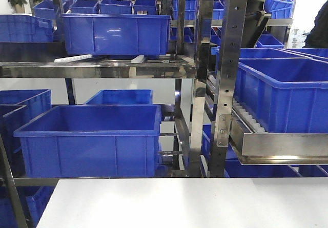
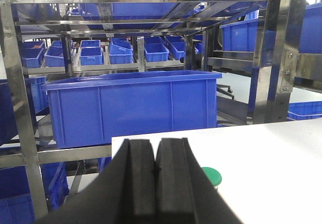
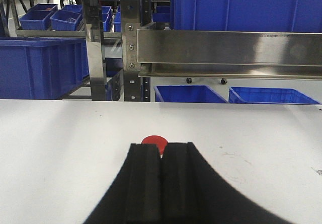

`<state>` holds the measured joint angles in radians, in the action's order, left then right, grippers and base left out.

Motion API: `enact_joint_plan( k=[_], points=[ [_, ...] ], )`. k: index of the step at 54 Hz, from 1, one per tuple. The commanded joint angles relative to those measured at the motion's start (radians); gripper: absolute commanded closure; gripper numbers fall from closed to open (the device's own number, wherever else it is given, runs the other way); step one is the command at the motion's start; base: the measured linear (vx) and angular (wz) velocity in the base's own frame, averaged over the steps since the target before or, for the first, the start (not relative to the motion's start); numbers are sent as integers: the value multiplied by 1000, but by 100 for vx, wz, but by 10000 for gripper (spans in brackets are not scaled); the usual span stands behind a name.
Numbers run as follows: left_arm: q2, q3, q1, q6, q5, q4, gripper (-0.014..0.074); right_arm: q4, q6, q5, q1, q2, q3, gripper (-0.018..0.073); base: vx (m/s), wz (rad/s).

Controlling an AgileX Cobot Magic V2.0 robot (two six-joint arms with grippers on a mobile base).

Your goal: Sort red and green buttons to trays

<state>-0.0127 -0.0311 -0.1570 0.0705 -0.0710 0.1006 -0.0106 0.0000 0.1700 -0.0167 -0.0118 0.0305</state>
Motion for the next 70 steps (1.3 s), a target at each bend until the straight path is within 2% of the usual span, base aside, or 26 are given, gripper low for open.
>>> enact_joint_plan(
  k=[1,32,37,41,47,49,53,60,70],
  points=[
    [-12,-4,0,-6,82,1,602,11,-6,-79,-5,-9,6,572,0,0],
    [-12,-4,0,-4,86,1,602,-1,-6,-80,-5,-9,6,572,0,0],
    [-12,-3,0,9,153,-20,602,1,-7,-93,-5,-9,5,572,0,0],
    [-12,-3,0,9,188,-20,602,1,-11,-164,-5,-9,2,572,0,0],
    [-12,6,0,32,344,-20,602,1,-17,-294,-5,-9,-14,572,0,0],
    [-12,7,0,29,411,-14,602,1,-17,-306,-5,-9,-44,572,0,0],
    [-12,25,0,12,473,13,602,1,-18,-299,-5,-7,-121,572,0,0],
    [39,179,0,23,382,89,602,1,-48,-264,-5,74,-332,572,0,0],
    [346,485,0,75,283,88,602,2,-112,-252,-5,366,-632,572,0,0]
  ],
)
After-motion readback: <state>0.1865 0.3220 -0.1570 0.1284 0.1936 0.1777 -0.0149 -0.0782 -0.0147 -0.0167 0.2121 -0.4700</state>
